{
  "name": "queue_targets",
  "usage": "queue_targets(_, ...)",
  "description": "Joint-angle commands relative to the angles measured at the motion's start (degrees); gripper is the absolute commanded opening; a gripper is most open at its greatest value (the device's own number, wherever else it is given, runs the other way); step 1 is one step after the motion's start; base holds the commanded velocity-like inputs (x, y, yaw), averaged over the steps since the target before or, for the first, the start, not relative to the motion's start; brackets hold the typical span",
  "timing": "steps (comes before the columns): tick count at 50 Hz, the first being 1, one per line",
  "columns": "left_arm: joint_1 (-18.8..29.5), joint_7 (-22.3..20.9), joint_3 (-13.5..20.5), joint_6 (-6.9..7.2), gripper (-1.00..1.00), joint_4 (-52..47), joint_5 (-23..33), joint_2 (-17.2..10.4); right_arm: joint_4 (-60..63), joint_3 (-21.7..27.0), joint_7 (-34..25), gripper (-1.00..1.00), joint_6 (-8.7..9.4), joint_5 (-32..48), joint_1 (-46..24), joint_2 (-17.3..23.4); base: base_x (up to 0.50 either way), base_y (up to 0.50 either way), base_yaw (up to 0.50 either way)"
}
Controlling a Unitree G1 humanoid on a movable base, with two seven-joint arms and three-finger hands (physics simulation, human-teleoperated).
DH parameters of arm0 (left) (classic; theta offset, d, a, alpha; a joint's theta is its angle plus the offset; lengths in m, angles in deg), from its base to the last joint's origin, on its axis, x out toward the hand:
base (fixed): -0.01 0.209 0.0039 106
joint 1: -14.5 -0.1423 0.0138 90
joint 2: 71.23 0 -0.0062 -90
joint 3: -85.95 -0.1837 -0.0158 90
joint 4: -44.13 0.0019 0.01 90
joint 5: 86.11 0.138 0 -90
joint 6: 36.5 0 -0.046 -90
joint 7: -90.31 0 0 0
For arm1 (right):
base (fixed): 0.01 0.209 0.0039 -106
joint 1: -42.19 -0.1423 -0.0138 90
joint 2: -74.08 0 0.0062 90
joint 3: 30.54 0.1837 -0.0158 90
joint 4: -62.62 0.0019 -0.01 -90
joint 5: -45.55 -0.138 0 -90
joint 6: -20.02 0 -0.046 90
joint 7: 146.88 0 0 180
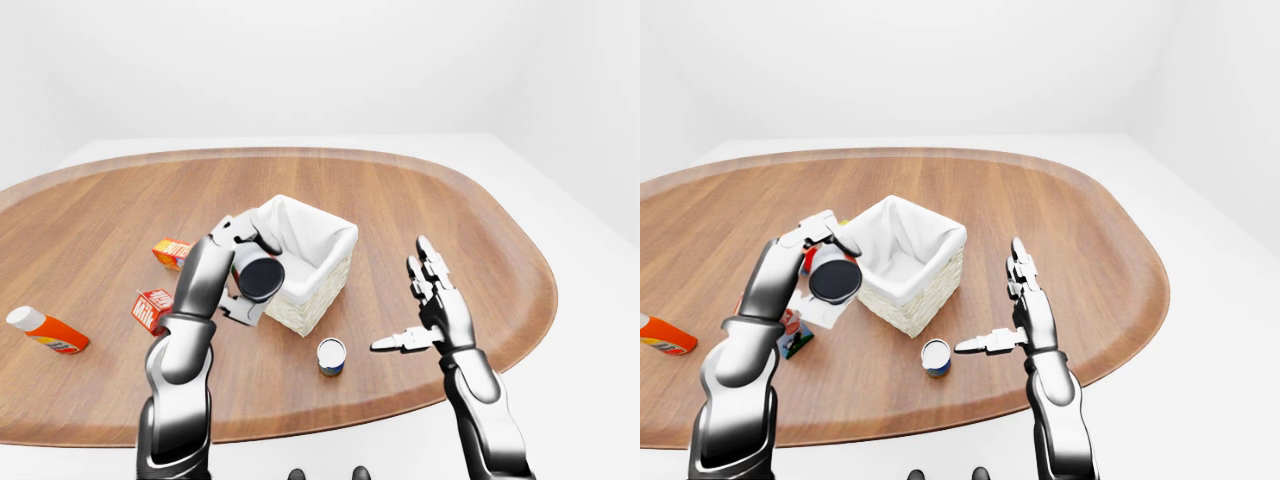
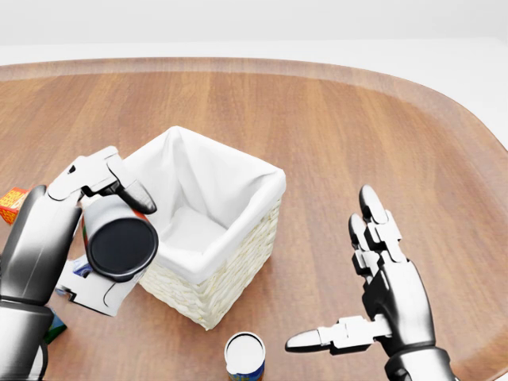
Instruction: Pick up the tomato sauce, and put it in the basket.
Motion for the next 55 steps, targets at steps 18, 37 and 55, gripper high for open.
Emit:
queue_targets(18, 16.68, 1.41, 1.28, 0.00, -1.00, 19.77, -9.13, -3.93, -0.20, 0.04, 0.06, 1.00, 0.00, -0.11, -0.23, 0.03, 0.00, 0.00, 0.00)
queue_targets(37, 28.36, -2.24, 1.27, 0.00, -1.00, 37.50, -20.49, -5.95, 1.04, 0.20, -0.09, 1.00, 0.00, -0.45, -0.14, 0.05, 0.00, 0.00, 0.00)
queue_targets(55, 36.81, -4.37, 0.14, 0.00, -1.00, 55.50, -21.47, -6.38, 0.60, 0.27, -0.05, 1.00, 0.00, -0.52, -0.41, 0.03, 0.00, 0.00, 0.00)
